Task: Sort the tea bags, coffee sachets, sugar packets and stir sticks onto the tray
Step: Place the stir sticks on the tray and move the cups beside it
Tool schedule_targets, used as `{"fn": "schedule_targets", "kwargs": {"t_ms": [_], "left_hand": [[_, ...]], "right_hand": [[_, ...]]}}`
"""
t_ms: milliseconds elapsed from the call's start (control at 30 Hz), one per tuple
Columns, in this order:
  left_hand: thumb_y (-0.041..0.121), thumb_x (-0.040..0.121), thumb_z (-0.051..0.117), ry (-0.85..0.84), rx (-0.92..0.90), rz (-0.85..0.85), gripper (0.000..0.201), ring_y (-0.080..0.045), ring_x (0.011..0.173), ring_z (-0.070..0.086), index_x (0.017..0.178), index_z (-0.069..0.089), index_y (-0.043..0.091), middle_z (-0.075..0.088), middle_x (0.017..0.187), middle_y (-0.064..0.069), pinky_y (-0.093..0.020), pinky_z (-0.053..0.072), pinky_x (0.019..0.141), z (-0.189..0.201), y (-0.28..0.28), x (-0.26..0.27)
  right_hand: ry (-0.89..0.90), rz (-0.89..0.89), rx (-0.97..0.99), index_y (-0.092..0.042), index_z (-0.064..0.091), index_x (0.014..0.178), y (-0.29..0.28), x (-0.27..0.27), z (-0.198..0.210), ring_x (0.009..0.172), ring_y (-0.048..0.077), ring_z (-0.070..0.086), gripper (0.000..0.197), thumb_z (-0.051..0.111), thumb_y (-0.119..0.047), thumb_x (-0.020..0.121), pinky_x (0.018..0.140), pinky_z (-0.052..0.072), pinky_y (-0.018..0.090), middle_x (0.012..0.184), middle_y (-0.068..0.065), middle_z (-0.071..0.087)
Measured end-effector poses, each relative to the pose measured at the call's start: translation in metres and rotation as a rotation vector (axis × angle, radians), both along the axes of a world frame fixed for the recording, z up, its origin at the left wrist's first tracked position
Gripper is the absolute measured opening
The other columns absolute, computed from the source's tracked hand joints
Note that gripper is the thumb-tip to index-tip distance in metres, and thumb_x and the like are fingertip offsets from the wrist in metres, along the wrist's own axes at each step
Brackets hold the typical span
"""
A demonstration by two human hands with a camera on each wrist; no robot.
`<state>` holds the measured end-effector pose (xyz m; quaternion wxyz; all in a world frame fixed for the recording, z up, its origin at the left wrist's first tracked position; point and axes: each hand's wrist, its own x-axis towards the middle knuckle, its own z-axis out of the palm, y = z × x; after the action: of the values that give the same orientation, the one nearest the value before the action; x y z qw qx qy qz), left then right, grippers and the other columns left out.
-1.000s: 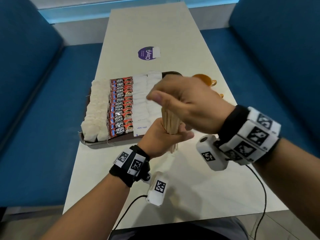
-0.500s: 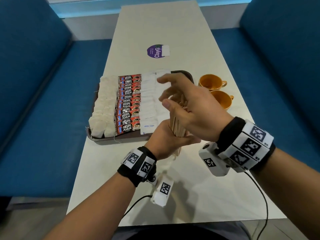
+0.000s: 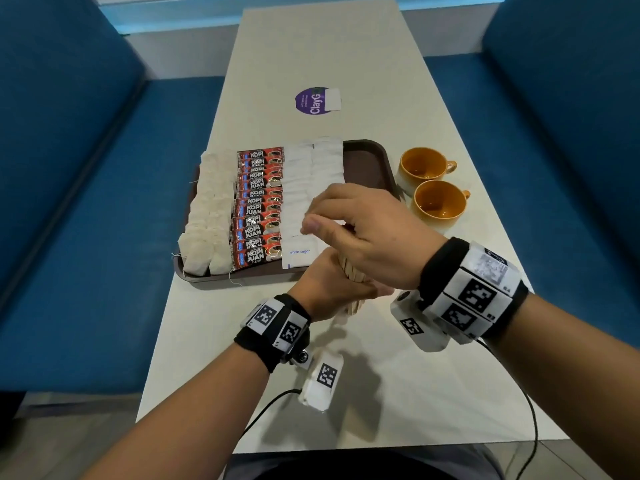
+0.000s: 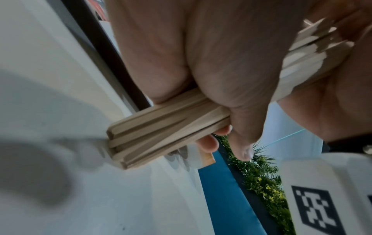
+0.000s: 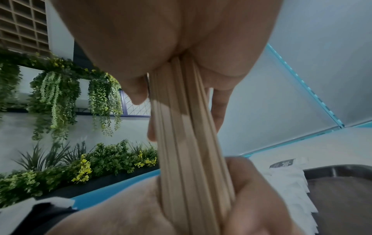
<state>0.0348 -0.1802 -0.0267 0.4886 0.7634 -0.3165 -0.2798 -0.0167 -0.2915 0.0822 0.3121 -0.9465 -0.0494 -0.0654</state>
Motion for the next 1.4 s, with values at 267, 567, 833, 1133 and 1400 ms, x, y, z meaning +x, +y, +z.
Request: {"fn": "schedule_targets", "kwargs": {"t_ms": [267, 567, 833, 1133, 1400], "left_hand": [[0.026, 0.078, 0.087, -0.156, 0.195, -0.241, 0.049, 0.018, 0.089, 0.049, 0.119, 0.067, 0.007, 0.06, 0.102, 0.016, 0.001, 0.037, 0.085, -0.001, 0.004, 0.006], [0.024, 0.076, 0.088, -0.21, 0.245, -0.176, 0.065, -0.012, 0.115, 0.053, 0.131, 0.059, 0.007, 0.059, 0.12, 0.002, -0.021, 0.047, 0.096, 0.0, 0.011, 0.007], [0.032, 0.083, 0.082, -0.079, 0.193, -0.191, 0.06, -0.026, 0.114, 0.06, 0.128, 0.058, 0.001, 0.067, 0.118, -0.008, -0.045, 0.05, 0.102, 0.011, 0.005, 0.003], [0.027, 0.094, 0.071, 0.063, -0.096, -0.058, 0.032, -0.026, 0.061, 0.061, 0.065, 0.06, 0.018, 0.065, 0.065, -0.007, -0.037, 0.05, 0.059, 0.042, 0.011, 0.008], [0.021, 0.096, 0.066, 0.13, -0.13, -0.094, 0.02, -0.014, 0.066, 0.066, 0.077, 0.066, 0.018, 0.062, 0.066, 0.003, -0.041, 0.058, 0.069, 0.056, 0.007, 0.012]], "right_hand": [[0.054, 0.055, -0.298, -0.014, 0.073, 0.084, 0.007, 0.003, -0.003, 0.071, 0.017, 0.055, 0.047, 0.046, -0.046, 0.105, 0.069, 0.046, 0.034, 0.078, -0.004, 0.058], [0.03, 0.043, -0.248, -0.014, 0.074, 0.081, 0.009, 0.002, 0.002, 0.069, 0.015, 0.053, 0.052, 0.048, -0.053, 0.102, 0.069, 0.046, 0.033, 0.075, -0.002, 0.06], [-0.031, -0.079, -0.186, -0.013, 0.067, 0.067, 0.011, 0.008, -0.011, 0.062, 0.019, 0.055, 0.052, 0.053, -0.05, 0.101, 0.066, 0.049, 0.039, 0.065, -0.002, 0.06], [-0.238, -0.173, 0.599, -0.025, 0.063, 0.121, -0.01, 0.009, 0.029, 0.092, 0.012, 0.068, 0.054, 0.084, -0.048, 0.077, 0.081, 0.059, 0.029, 0.102, -0.005, 0.071], [0.14, -0.182, 0.631, -0.029, 0.045, 0.144, -0.017, 0.018, 0.001, 0.107, 0.009, 0.069, 0.094, 0.086, -0.061, 0.066, 0.09, 0.06, 0.032, 0.124, -0.006, 0.067]]}}
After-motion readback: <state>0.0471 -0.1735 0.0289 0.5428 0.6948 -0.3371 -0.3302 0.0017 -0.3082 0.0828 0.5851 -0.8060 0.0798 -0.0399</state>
